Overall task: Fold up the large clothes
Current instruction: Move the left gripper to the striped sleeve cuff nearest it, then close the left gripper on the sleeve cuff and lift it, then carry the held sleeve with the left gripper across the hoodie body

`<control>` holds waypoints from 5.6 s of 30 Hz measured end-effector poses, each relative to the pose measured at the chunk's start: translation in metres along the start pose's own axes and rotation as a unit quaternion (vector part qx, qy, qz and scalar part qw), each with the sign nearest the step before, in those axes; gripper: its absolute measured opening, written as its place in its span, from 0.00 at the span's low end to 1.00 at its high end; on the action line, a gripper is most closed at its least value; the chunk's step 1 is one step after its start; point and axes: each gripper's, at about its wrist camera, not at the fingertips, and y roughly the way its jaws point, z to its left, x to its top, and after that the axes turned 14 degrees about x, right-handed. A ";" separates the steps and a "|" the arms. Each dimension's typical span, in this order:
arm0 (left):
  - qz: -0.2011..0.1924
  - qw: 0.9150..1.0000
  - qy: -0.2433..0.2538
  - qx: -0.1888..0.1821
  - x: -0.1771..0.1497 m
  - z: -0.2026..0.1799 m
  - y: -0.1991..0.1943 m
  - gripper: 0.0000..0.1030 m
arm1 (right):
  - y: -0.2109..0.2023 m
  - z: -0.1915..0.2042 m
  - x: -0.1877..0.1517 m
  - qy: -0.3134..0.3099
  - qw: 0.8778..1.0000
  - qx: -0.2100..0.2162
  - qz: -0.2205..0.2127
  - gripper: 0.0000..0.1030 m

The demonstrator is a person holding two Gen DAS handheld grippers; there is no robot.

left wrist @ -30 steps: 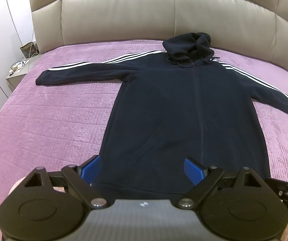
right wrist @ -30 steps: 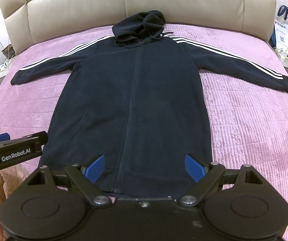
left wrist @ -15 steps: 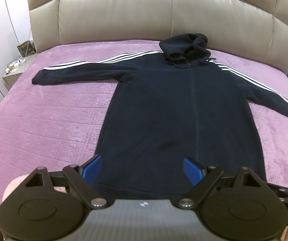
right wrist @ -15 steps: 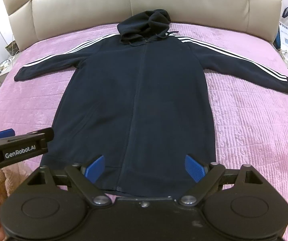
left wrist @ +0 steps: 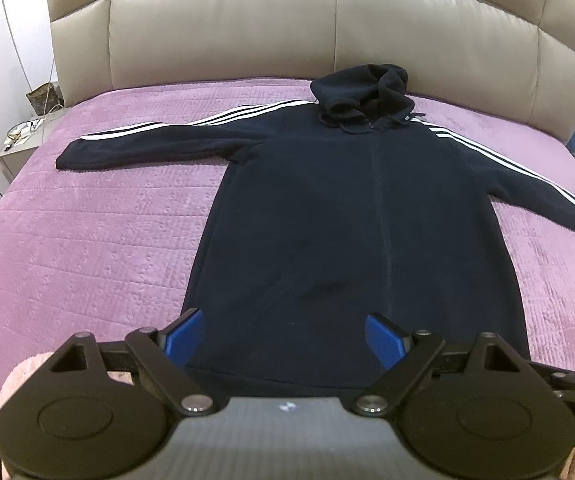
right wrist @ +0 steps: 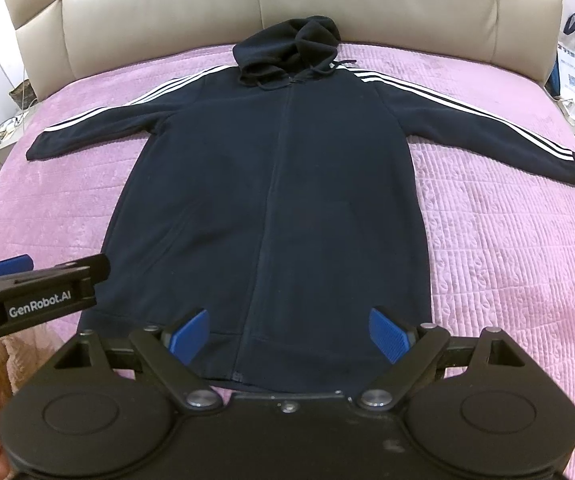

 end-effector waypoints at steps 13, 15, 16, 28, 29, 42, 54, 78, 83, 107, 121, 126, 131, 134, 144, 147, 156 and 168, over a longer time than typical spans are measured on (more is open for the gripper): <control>0.029 0.989 -0.068 -0.130 0.033 0.046 0.024 0.69 | 0.009 0.006 0.029 -0.001 1.000 -0.001 -0.023 1.00; 0.024 0.986 -0.087 -0.142 0.052 0.065 0.027 0.69 | 0.014 0.014 0.039 -0.010 1.000 0.003 -0.024 1.00; 0.020 0.984 -0.097 -0.150 0.065 0.078 0.029 0.69 | 0.017 0.018 0.045 -0.014 1.000 0.006 -0.023 1.00; -0.027 0.986 -0.159 -0.033 0.204 0.206 0.144 0.72 | 0.126 0.058 0.139 -0.010 0.997 0.075 -0.021 1.00; -0.033 0.986 -0.163 -0.026 0.210 0.216 0.159 0.73 | 0.145 0.062 0.142 -0.018 0.997 0.074 -0.013 1.00; 0.063 0.923 -0.369 -0.082 0.202 0.321 0.408 0.55 | 0.286 0.042 0.136 0.032 0.983 0.182 0.009 1.00; 0.004 0.920 -0.392 -0.014 0.202 0.335 0.468 0.61 | 0.322 0.026 0.129 0.075 0.968 0.234 -0.050 1.00; -0.065 0.860 -0.503 0.060 0.161 0.349 0.462 0.40 | 0.322 0.022 0.122 0.049 0.965 0.251 -0.063 1.00; -0.084 0.842 -0.531 0.047 0.167 0.370 0.482 0.55 | 0.323 0.022 0.120 0.042 0.963 0.256 -0.068 1.00; -0.401 0.859 -0.310 -0.071 0.282 0.224 0.222 0.10 | 0.265 -0.006 0.166 0.012 0.987 0.122 -0.105 0.99; -0.396 0.880 -0.192 -0.180 0.304 -0.002 0.159 0.10 | 0.195 -0.128 0.162 0.100 0.972 0.128 -0.168 0.99; -0.374 0.890 -0.164 -0.201 0.286 -0.098 0.173 0.10 | 0.180 -0.172 0.157 0.118 0.969 0.106 -0.191 0.99; -0.331 0.906 -0.153 -0.217 0.265 -0.189 0.204 0.10 | 0.173 -0.210 0.159 0.141 0.963 0.099 -0.208 0.99; -0.302 0.918 -0.141 -0.214 0.250 -0.233 0.227 0.10 | 0.172 -0.232 0.163 0.165 0.950 0.095 -0.247 0.99; -0.279 0.944 -0.050 -0.170 0.218 -0.321 0.284 0.11 | 0.182 -0.288 0.169 0.149 0.947 0.119 -0.260 0.99; -0.288 0.939 0.001 -0.189 0.206 -0.335 0.287 0.11 | 0.189 -0.305 0.162 0.190 0.936 0.141 -0.260 0.99; -0.179 0.938 0.087 -0.285 0.171 -0.333 0.298 0.41 | 0.196 -0.333 0.166 0.249 0.910 0.172 -0.284 0.99; -0.182 0.902 0.147 -0.362 0.219 -0.240 0.256 0.71 | 0.190 -0.305 0.189 0.163 0.932 0.135 -0.295 0.99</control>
